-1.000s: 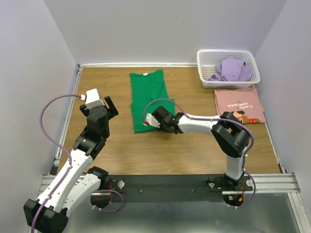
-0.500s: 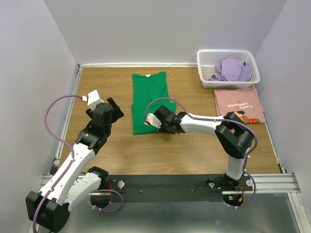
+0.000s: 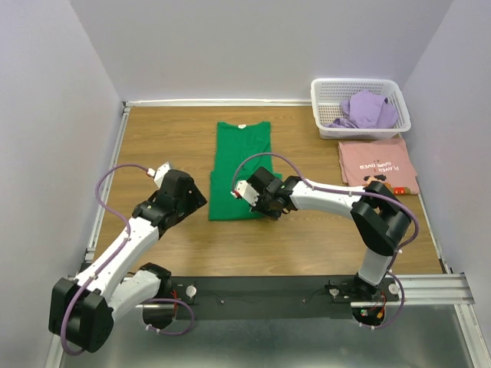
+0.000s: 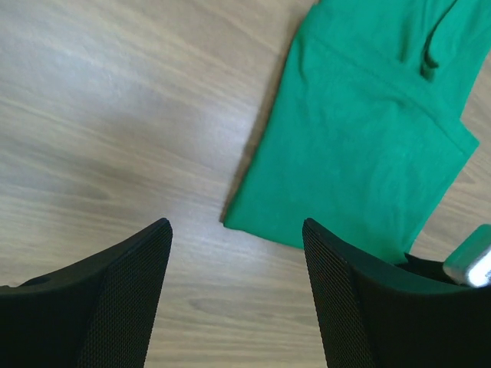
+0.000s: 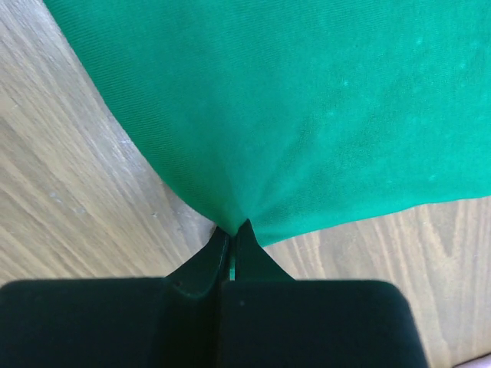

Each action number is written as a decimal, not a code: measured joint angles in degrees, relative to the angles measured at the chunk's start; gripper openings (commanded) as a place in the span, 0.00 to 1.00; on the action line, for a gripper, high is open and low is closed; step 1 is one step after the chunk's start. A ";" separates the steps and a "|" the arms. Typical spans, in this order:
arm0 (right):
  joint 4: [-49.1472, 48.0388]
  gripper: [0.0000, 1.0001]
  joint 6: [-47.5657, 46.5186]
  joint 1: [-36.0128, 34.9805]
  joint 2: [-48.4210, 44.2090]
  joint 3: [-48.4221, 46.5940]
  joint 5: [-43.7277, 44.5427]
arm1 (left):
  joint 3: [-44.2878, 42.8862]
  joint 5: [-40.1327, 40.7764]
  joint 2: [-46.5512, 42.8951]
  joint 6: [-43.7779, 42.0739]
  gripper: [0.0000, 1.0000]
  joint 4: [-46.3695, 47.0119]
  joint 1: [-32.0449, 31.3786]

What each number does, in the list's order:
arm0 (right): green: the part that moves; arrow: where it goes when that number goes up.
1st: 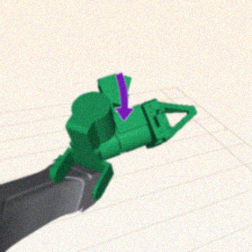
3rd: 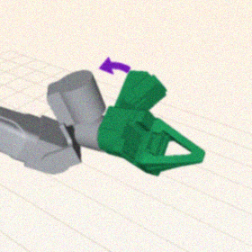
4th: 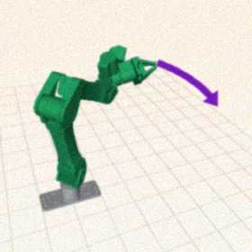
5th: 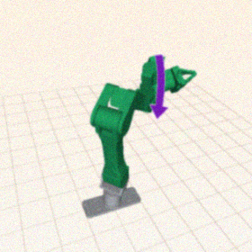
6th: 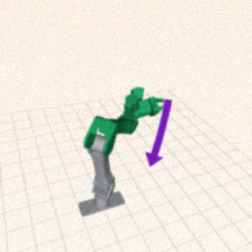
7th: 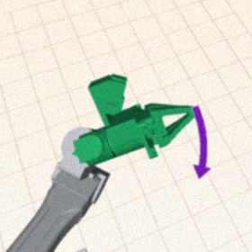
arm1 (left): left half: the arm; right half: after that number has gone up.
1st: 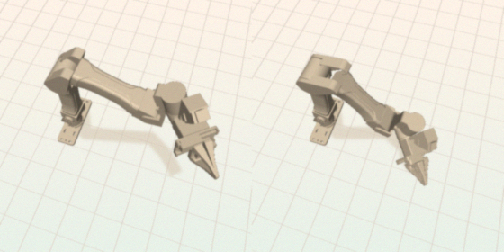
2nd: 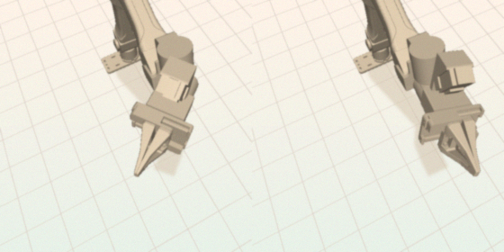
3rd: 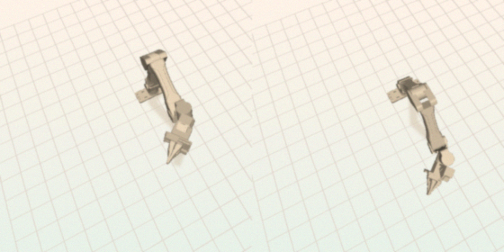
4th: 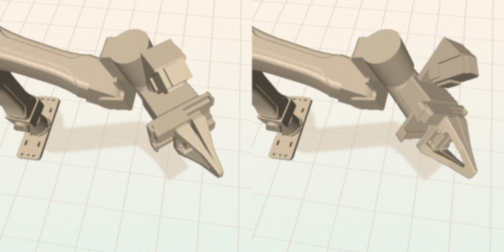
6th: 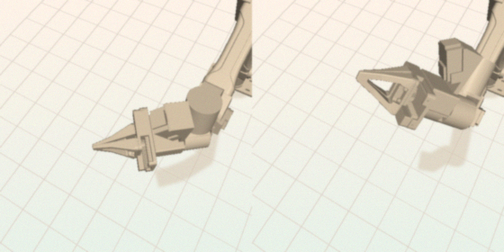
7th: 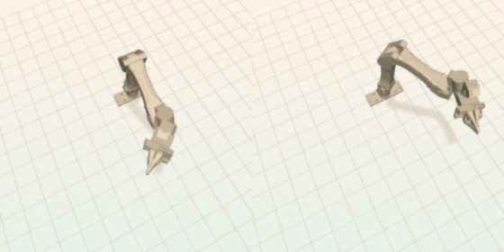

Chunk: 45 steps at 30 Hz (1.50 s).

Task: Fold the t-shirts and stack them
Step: Fold the tshirt

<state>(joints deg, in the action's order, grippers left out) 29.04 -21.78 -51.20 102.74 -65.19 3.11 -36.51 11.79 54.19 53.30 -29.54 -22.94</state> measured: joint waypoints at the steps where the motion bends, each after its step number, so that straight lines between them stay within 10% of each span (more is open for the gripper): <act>1: 0.11 0.01 0.39 0.00 0.00 0.00 -0.15 | 0.00 -0.79 1.33 0.48 0.77 -0.07 -0.04; 30: 0.42 0.01 2.47 0.00 0.00 0.00 -3.72 | -2.91 -7.96 24.37 0.07 0.62 2.91 -2.34; 45: 0.28 0.01 2.73 0.00 0.00 0.00 -4.04 | -4.31 -7.96 27.61 0.22 0.05 4.33 -3.21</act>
<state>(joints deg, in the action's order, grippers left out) 29.32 -19.05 -51.20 102.74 -65.19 -0.93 -40.82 3.84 81.80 53.52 -25.21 -26.15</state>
